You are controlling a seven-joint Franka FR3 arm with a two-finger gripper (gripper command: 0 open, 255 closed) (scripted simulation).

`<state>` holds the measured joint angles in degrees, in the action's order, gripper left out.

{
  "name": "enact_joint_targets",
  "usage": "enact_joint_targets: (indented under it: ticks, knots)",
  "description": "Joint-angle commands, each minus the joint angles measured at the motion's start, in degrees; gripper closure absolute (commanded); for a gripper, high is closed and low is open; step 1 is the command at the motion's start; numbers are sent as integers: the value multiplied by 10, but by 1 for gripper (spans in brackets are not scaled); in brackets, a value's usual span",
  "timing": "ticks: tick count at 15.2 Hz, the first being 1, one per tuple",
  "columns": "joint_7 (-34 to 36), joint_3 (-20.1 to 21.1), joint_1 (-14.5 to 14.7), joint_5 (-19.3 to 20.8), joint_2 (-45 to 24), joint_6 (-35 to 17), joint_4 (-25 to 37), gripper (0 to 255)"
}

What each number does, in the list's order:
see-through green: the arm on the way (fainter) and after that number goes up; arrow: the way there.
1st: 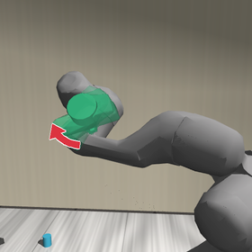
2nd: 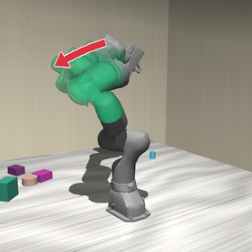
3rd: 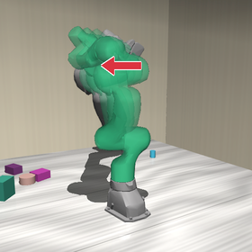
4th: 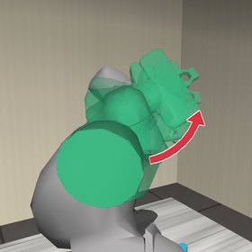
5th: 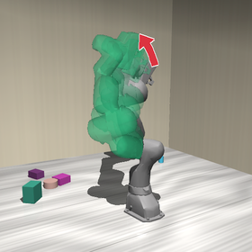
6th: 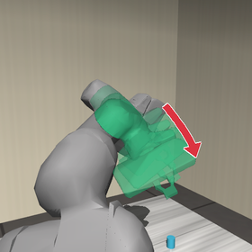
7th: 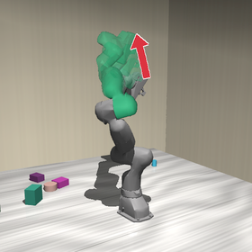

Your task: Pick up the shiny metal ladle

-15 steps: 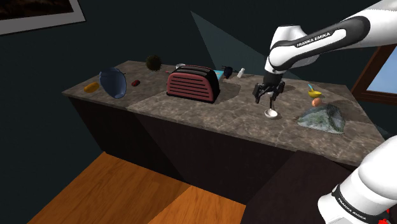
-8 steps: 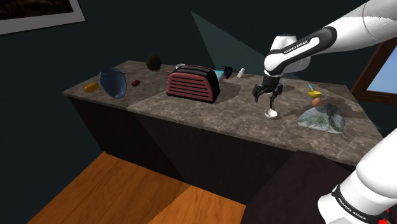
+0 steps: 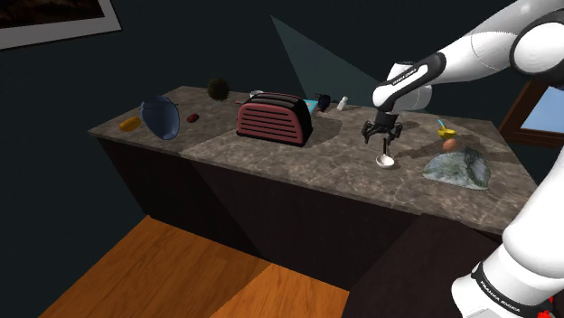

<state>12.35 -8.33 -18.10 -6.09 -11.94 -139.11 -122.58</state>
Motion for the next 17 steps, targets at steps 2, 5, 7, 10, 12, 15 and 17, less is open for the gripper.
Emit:
enact_joint_targets:
  ticks: [2, 5, 7, 10, 12, 15, 17]
  knots:
    - [3, -9, -16, -17, -50, -18, 38, 0]
    - [5, -15, -34, -37, -100, -32, 79, 0]
    - [7, -18, -48, -49, -133, -40, 108, 0]
    - [11, -21, -69, -68, -183, -48, 153, 0]
    - [14, -23, -84, -80, -216, -52, 185, 0]
    - [14, -21, -92, -87, -240, -63, 199, 0]
    - [11, -18, -94, -91, -251, -73, 201, 0]
